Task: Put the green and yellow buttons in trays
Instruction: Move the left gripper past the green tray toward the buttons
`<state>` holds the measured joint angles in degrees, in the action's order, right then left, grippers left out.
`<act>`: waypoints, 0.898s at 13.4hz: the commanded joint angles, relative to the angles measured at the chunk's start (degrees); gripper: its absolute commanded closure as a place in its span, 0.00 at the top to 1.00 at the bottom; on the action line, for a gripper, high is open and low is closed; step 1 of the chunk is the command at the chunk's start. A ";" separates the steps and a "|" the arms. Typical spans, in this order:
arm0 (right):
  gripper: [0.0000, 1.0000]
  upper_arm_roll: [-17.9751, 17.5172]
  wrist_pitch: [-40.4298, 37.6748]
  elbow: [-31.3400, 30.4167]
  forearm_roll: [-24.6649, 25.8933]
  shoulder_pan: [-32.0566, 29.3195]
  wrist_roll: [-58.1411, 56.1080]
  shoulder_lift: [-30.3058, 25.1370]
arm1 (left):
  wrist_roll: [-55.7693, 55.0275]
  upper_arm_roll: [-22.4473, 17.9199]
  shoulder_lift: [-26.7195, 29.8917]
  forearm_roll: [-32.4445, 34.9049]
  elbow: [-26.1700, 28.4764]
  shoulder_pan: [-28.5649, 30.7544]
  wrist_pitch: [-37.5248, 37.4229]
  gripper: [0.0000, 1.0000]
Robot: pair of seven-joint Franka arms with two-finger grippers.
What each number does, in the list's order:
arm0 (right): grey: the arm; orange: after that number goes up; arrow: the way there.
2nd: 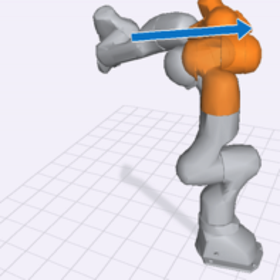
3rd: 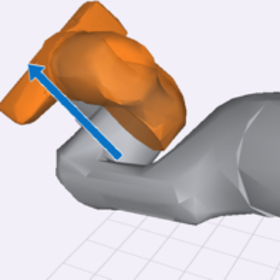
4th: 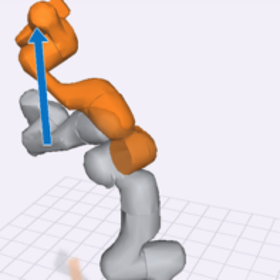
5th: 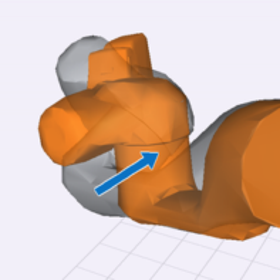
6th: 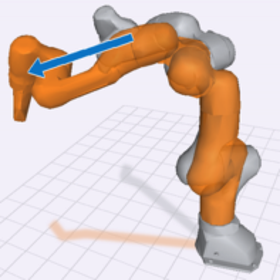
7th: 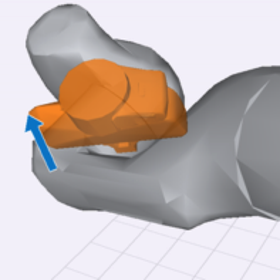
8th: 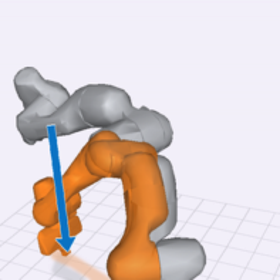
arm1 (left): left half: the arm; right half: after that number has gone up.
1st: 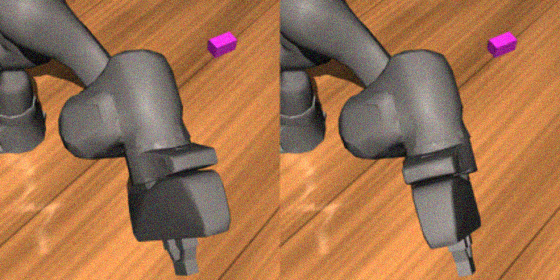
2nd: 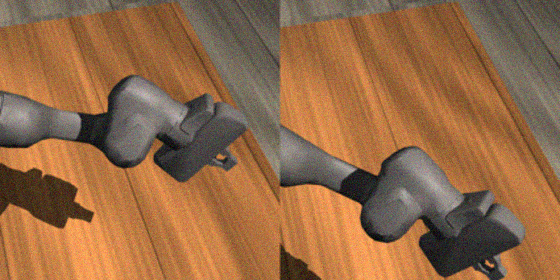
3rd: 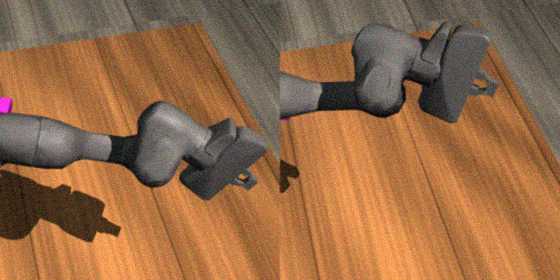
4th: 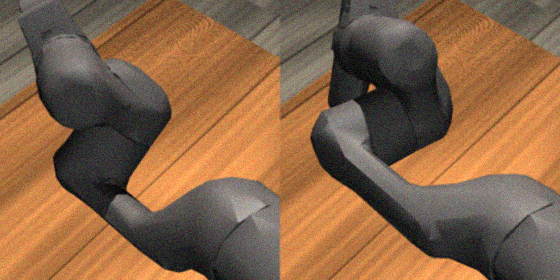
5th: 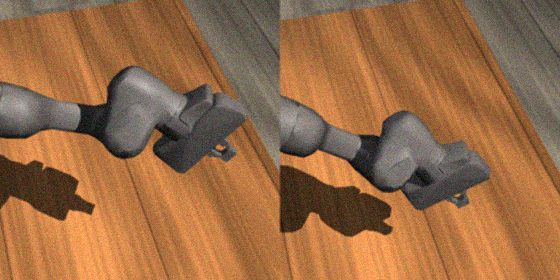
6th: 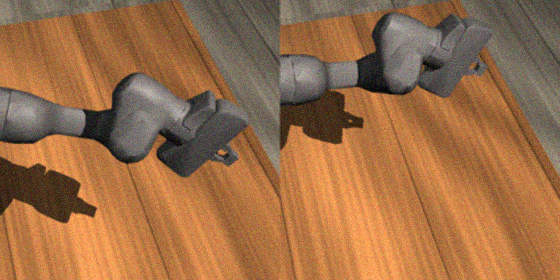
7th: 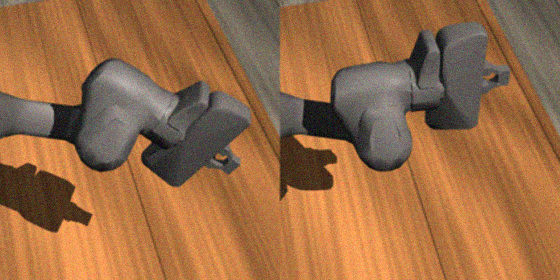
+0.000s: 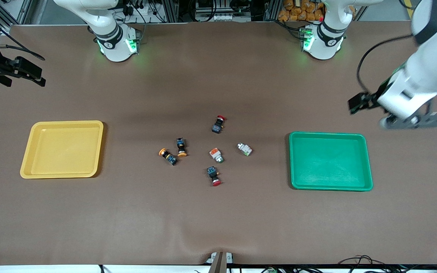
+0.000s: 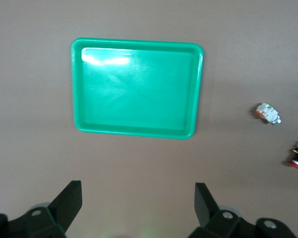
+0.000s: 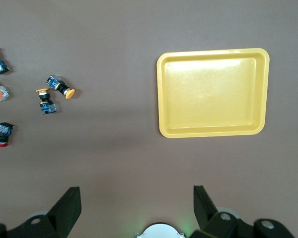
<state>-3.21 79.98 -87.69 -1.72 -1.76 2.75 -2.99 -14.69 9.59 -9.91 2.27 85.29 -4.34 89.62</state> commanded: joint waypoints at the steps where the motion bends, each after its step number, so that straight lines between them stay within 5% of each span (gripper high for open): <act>1: 1.00 -0.39 -0.62 0.68 -1.09 -1.05 -0.73 0.18 | -4.88 0.16 -3.52 -0.07 -0.74 -2.59 2.22 1.00; 12: 1.00 -0.30 -0.70 1.30 -1.09 -1.76 -0.64 3.69 | -25.02 0.34 -16.53 0.80 -0.04 -13.67 13.20 1.00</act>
<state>-3.06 79.98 -87.71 -1.74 -2.29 2.74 -1.18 -36.32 9.92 -24.57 2.45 85.68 -16.64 100.72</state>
